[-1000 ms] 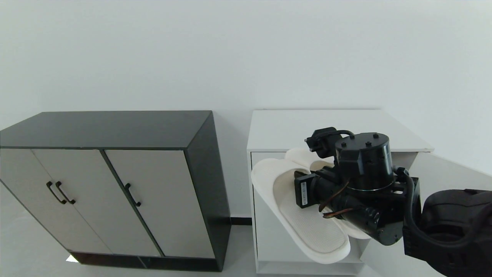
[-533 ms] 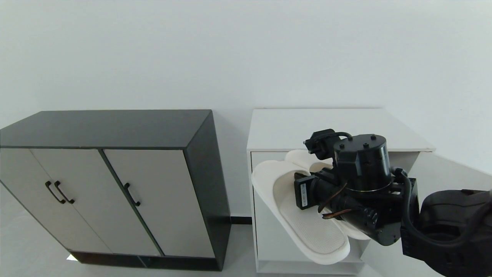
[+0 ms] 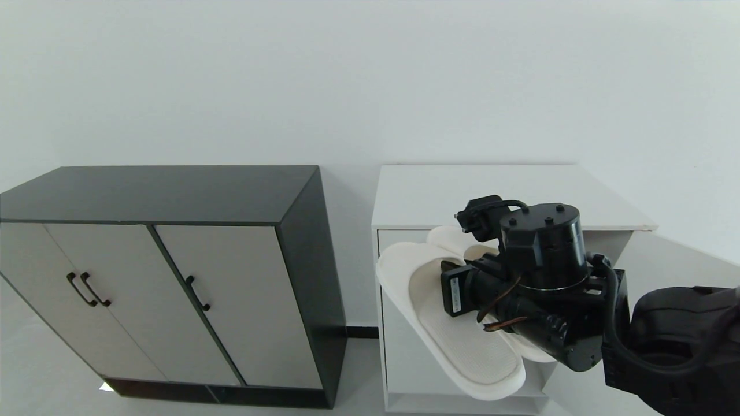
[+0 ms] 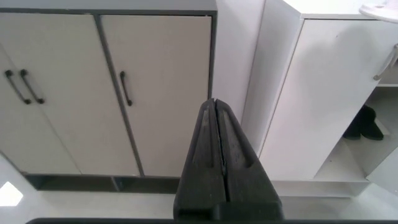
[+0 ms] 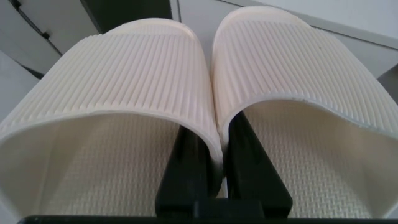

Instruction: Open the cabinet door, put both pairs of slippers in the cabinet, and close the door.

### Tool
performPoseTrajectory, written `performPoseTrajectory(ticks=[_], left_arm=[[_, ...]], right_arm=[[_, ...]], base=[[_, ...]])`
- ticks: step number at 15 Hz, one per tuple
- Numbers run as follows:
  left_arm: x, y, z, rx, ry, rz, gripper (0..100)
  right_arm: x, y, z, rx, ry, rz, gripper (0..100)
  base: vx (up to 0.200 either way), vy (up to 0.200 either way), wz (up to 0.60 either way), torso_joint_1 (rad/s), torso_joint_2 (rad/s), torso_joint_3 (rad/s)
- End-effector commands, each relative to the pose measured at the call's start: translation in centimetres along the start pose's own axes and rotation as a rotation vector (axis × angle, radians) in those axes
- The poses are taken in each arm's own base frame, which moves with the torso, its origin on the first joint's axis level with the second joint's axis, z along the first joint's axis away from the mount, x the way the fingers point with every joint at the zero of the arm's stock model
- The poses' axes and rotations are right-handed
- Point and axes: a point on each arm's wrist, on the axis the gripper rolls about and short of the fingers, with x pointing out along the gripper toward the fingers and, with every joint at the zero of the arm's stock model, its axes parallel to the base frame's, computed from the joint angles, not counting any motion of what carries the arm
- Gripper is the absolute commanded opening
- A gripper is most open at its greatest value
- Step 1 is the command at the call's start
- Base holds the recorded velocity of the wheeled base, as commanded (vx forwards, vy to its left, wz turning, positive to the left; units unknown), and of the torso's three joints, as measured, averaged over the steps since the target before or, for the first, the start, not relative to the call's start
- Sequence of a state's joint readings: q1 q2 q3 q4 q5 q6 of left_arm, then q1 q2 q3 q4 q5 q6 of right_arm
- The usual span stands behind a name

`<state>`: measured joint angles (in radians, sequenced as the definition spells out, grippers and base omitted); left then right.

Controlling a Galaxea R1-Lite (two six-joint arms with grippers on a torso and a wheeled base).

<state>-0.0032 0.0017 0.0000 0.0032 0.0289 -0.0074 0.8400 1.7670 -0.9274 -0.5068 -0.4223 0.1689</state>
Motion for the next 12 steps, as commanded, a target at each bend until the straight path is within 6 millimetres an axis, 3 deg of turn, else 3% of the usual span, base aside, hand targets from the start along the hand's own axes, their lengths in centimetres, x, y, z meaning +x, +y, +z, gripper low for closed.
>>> performPoseTrajectory(ticks=[1,12], left_arm=[[0.0,0.0,0.0,0.0,0.0,0.0,0],[0.0,0.0,0.0,0.0,0.0,0.0,0]], right_arm=[[0.05,-0.02,-0.03,-0.001,0.001,-0.002,0],[0.09,-0.02,-0.16,-0.001,0.006,-0.001,0]], base=[[0.0,-0.2,0.0,0.007,0.0,0.007],[0.0,-0.2,0.0,0.004,0.0,0.002]])
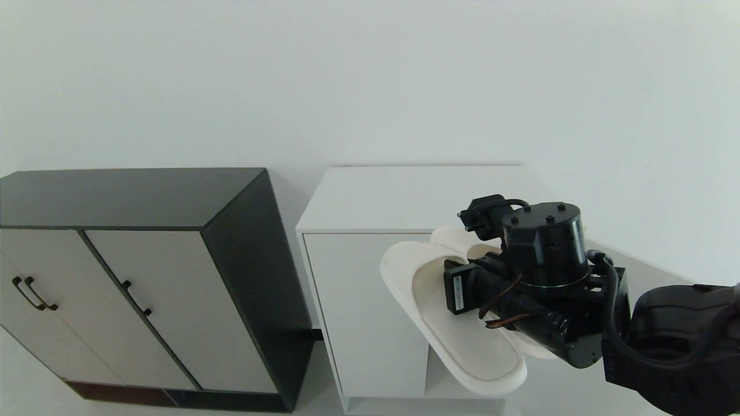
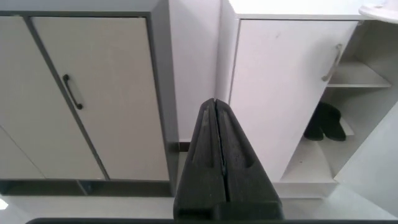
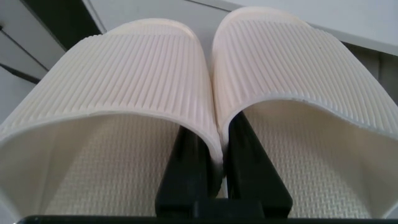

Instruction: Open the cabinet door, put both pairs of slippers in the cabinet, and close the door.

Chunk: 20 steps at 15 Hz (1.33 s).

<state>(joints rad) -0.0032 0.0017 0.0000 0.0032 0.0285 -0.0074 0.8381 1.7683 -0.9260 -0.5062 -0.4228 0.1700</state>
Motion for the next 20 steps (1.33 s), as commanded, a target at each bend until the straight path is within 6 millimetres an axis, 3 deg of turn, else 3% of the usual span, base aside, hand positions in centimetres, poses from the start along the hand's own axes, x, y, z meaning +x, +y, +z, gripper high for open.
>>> performPoseTrajectory(ticks=[1,6,20], left_arm=[[0.0,0.0,0.0,0.0,0.0,0.001,0],[0.0,0.0,0.0,0.0,0.0,0.002,0],[0.0,0.0,0.0,-0.002,0.0,-0.001,0]], right_arm=[[0.03,0.02,-0.17,-0.002,0.005,-0.001,0],[0.0,-0.06,-0.59,-0.007,0.018,-0.001,0],[0.24,-0.29,-0.99,-0.006,0.018,-0.007,0]], base=[[0.0,-0.2,0.0,0.007,0.0,0.002],[0.0,-0.2,0.0,0.002,0.0,0.002],[0.0,0.0,0.0,0.0,0.0,0.0]])
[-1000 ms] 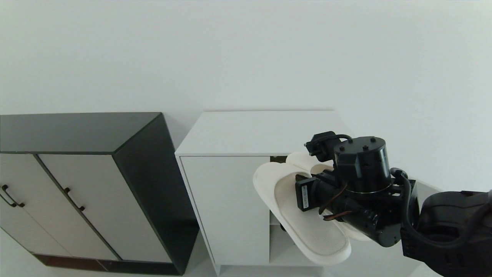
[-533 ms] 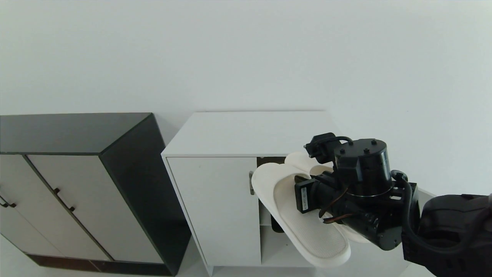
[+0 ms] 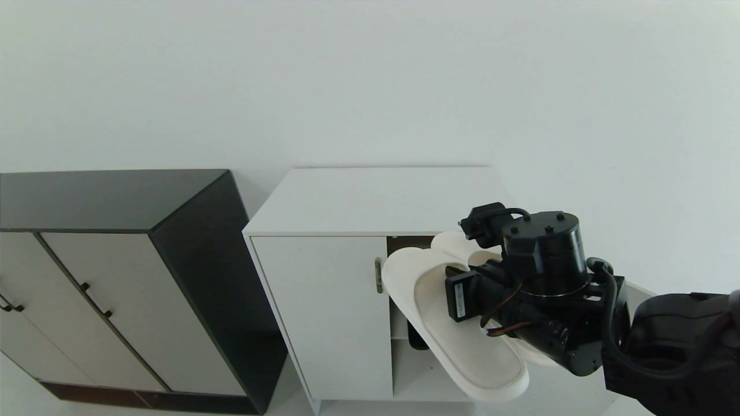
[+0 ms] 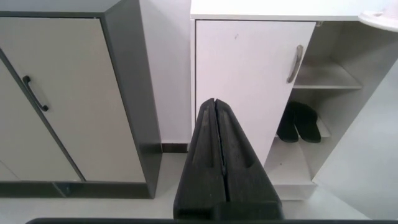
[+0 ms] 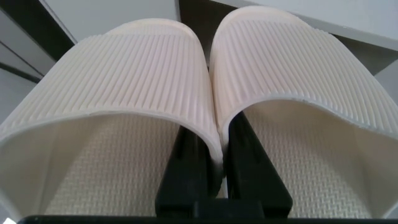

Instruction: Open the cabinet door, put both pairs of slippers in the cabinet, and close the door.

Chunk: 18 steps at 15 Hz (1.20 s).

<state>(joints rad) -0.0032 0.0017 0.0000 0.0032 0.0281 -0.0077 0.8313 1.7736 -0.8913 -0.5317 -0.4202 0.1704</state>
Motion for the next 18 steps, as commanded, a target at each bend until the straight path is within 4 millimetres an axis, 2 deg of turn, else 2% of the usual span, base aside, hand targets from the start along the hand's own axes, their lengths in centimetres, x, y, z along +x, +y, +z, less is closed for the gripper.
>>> performPoseTrajectory(ticks=[1,18], left_arm=[[0.0,0.0,0.0,-0.002,0.0,0.0,0],[0.0,0.0,0.0,-0.002,0.0,0.0,0]], right_arm=[[0.1,0.03,-0.15,-0.002,0.005,0.001,0],[0.85,0.0,-1.01,-0.008,0.016,-0.007,0]], base=[[0.0,0.0,0.0,0.0,0.0,0.0],[0.0,0.0,0.0,-0.183,0.48,0.296]])
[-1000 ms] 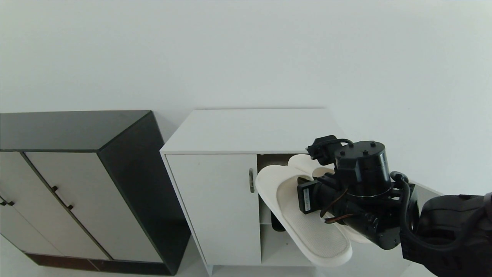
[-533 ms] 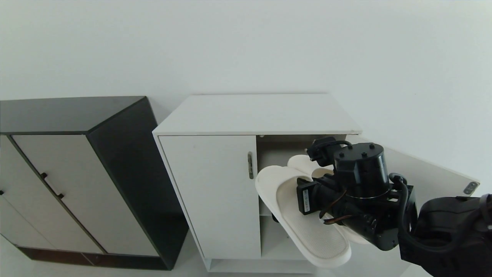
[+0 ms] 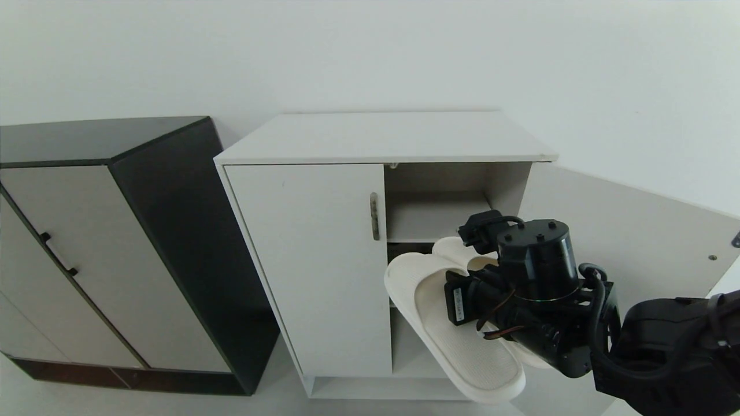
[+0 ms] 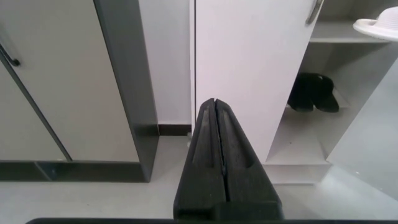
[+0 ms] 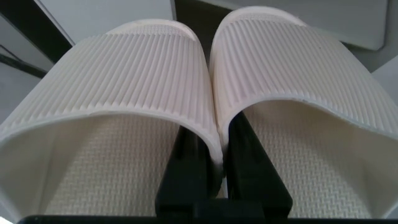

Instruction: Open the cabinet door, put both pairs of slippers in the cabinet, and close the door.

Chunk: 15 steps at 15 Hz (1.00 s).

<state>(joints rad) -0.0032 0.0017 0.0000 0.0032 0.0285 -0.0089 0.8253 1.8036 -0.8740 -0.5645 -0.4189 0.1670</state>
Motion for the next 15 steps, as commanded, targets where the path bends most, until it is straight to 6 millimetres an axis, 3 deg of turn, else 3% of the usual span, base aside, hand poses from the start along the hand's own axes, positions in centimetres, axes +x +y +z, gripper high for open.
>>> performPoseTrajectory(ticks=[1,11,15], left_arm=[[0.0,0.0,0.0,0.0,0.0,0.001,0],[0.0,0.0,0.0,0.0,0.0,-0.001,0],[0.0,0.0,0.0,0.0,0.0,0.001,0]], right_arm=[[0.1,0.0,-0.1,-0.001,0.003,0.0,0],[0.6,-0.2,-0.5,-0.004,0.017,-0.013,0],[1.4,-0.3,-0.8,0.0,0.015,-0.023,0]], base=[[0.0,0.0,0.0,-0.139,0.47,0.334],[0.0,0.0,0.0,-0.086,0.45,0.364],[0.0,0.0,0.0,-0.007,0.15,0.152]])
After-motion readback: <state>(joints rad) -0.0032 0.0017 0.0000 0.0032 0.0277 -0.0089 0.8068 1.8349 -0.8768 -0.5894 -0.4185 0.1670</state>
